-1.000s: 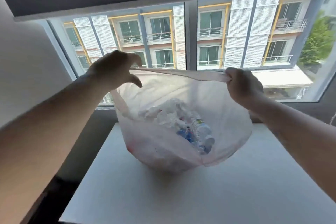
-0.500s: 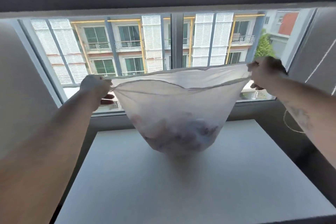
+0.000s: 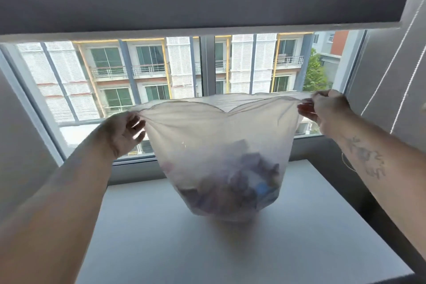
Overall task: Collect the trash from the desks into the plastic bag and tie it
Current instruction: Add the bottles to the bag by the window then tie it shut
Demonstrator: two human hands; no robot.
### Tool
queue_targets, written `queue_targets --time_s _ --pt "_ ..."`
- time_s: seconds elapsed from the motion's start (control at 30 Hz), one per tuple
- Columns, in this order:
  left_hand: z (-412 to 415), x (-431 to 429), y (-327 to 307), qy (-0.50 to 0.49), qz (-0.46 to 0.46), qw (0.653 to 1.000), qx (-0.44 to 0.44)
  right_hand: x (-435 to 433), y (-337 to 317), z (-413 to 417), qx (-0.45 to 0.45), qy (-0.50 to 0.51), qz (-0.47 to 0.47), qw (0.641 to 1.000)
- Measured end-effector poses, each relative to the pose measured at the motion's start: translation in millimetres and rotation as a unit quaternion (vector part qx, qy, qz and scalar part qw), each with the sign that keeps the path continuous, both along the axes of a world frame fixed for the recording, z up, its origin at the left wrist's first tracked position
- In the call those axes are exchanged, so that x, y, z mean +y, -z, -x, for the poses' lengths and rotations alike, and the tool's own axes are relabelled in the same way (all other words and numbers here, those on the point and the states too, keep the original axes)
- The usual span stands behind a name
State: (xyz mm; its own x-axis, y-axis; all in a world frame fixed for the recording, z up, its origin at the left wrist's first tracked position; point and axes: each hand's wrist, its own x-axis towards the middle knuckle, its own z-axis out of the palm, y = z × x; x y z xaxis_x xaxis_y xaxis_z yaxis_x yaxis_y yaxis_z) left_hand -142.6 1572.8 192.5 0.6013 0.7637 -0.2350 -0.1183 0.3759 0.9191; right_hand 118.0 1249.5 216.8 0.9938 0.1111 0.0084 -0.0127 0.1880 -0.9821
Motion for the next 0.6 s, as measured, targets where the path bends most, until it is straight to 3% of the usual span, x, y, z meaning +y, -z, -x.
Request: queue_targets --time_s 0.1,0.2,0.3,0.37,0.43,0.6 --pt "-11 -6 36 -0.028 0.007 1.0 -0.009 -4 32 1 0.014 -0.02 -0.046 0.999" --pt "-21 -12 54 -0.052 0.037 0.995 -0.07 -6 59 5 -0.004 -0.069 -0.053 0.996" --pt "-28 -16 60 -0.051 0.054 0.99 -0.119 -9 97 11 -0.022 -0.142 0.031 0.989" --pt "-31 -17 62 -0.046 0.044 0.989 -0.131 -7 121 18 -0.034 -0.109 0.15 0.982" --pt "-32 -17 64 -0.043 0.03 0.99 -0.134 -5 138 16 -0.015 -0.065 0.194 0.979" --pt "-23 -25 67 0.009 -0.024 0.988 -0.151 5 143 4 -0.006 -0.097 0.095 0.991"
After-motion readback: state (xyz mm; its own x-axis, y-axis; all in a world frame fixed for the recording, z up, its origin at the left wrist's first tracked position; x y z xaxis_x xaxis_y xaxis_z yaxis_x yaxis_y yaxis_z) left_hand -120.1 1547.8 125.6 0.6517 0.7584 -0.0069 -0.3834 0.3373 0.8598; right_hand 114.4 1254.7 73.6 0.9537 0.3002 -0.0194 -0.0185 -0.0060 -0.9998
